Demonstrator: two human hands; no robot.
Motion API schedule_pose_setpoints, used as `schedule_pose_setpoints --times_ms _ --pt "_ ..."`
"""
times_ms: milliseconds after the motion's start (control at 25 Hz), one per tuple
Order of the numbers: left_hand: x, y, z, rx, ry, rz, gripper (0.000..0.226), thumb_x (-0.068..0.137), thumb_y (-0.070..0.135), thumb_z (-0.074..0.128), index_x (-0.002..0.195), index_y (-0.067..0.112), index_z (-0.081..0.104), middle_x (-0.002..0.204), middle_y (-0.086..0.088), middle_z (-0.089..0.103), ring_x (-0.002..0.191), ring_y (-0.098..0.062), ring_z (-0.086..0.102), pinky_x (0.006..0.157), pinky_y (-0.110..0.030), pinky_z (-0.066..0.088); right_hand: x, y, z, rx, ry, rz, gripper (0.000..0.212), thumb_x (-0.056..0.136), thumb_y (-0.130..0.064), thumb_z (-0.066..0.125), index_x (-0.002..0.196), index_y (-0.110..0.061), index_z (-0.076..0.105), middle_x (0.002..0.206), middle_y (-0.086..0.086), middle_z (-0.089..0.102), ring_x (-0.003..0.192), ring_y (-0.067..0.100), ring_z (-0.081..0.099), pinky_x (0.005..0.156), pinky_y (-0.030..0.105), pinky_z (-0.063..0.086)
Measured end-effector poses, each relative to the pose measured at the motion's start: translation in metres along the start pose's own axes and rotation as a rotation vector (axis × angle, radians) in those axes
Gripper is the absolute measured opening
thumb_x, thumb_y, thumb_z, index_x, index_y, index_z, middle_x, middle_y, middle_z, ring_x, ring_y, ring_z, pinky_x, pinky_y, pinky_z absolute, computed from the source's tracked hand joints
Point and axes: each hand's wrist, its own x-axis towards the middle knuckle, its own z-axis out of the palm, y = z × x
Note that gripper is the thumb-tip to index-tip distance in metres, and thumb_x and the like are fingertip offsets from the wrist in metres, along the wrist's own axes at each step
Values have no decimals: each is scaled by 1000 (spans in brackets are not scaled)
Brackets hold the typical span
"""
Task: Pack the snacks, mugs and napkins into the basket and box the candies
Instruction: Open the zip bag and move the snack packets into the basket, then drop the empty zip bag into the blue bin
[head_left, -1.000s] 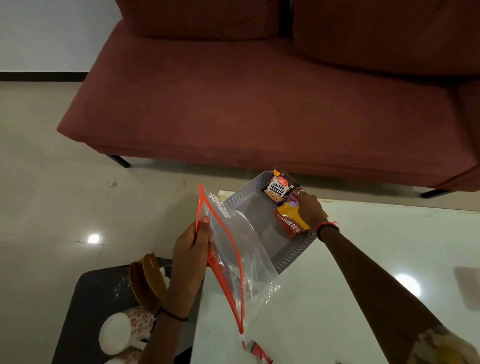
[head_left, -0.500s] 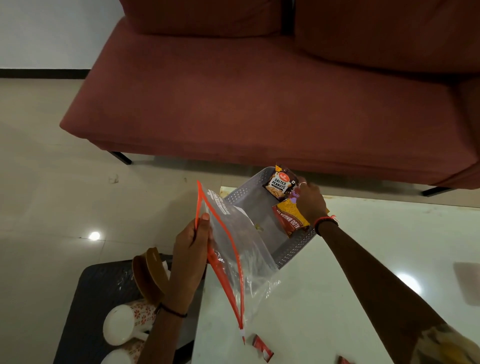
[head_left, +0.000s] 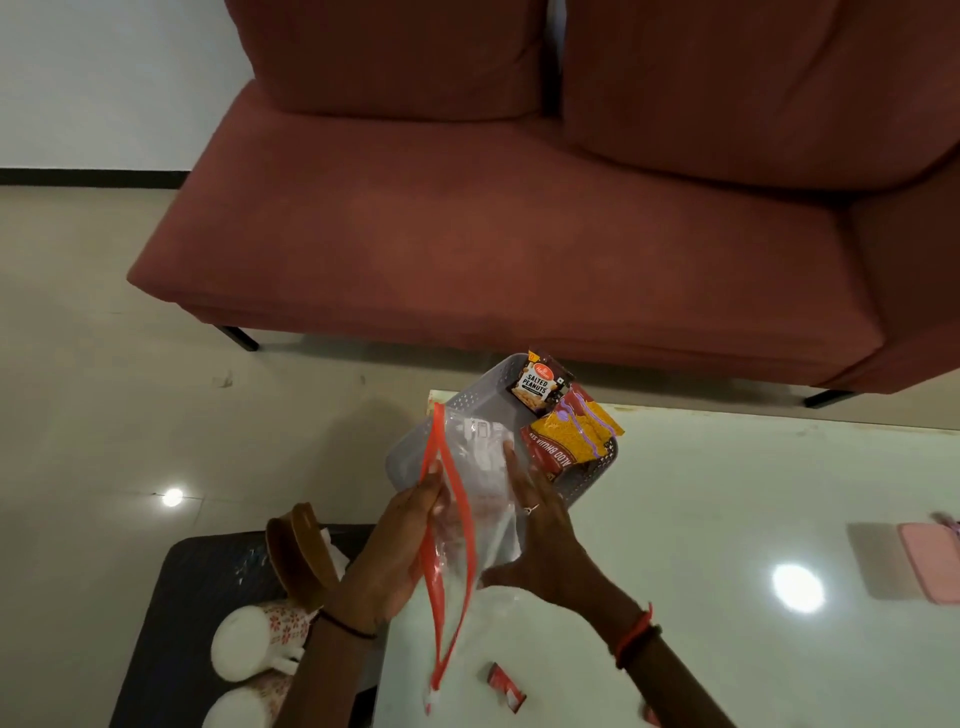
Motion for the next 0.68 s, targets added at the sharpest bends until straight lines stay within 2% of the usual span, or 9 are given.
schedule_pose_setpoints --times_ms 40,120,200,280,360,440,520,560,680 --pt "-4 -1 0 -37 -38 -36 48 92 40 40 116 2 55 109 -25 66 98 -32 66 77 -34 59 -5 -7 -1 116 50 33 129 47 -57 82 142 -47 -5 156 -8 15 143 12 23 114 48 29" --pt "-15 0 0 -83 -104 -108 50 88 42 48 109 -2 58 102 -27 68 90 -30 66 79 -35 58 -16 -16 -4 335 88 180 120 50 -33 90 137 -57 9 143 -7 42 118 -10 49 102 24 45" --pt "-28 0 4 -112 -173 -149 44 92 39 43 108 4 63 101 -29 69 93 -33 67 85 -38 57 -30 -16 -5 388 93 296 102 52 -37 87 139 -34 32 118 -8 62 96 -16 57 85 19 53" --pt "-37 2 7 -151 -152 -104 43 95 33 34 85 6 67 85 -24 73 81 -28 72 72 -29 59 -43 -15 -10 386 126 339 65 62 -39 77 121 -18 57 100 -9 68 87 -8 62 78 24 51" --pt "-42 -1 3 -209 11 -38 42 96 26 32 62 11 50 68 -16 73 62 -17 71 55 -20 56 -53 -25 -24 431 141 412 26 80 -19 67 106 -20 63 95 -7 65 84 4 61 72 16 46" --pt "-42 -10 -8 -267 154 -27 32 95 21 39 66 11 48 74 -11 70 64 -14 70 54 -23 55 -62 -27 -36 427 184 467 8 85 -8 60 93 -7 63 88 3 60 77 14 56 58 8 41" --pt "-43 -24 -12 -195 291 -8 8 88 13 51 90 8 57 88 -10 68 79 -18 67 64 -29 54 -68 -23 -40 368 253 479 13 84 -8 59 91 2 66 91 13 64 81 25 59 61 16 40" --pt "-47 -28 -11 -140 381 42 14 85 8 56 99 8 55 91 -11 65 86 -23 63 68 -30 51 -71 -23 -42 370 282 512 18 84 -12 58 94 -1 68 98 14 66 89 26 61 63 18 41" --pt "-79 -23 12 62 654 441 13 80 5 60 92 8 55 84 -3 58 87 -31 59 65 -19 48 -76 -25 -49 329 332 603 32 78 -20 52 97 -6 73 103 15 70 94 27 62 63 19 40"
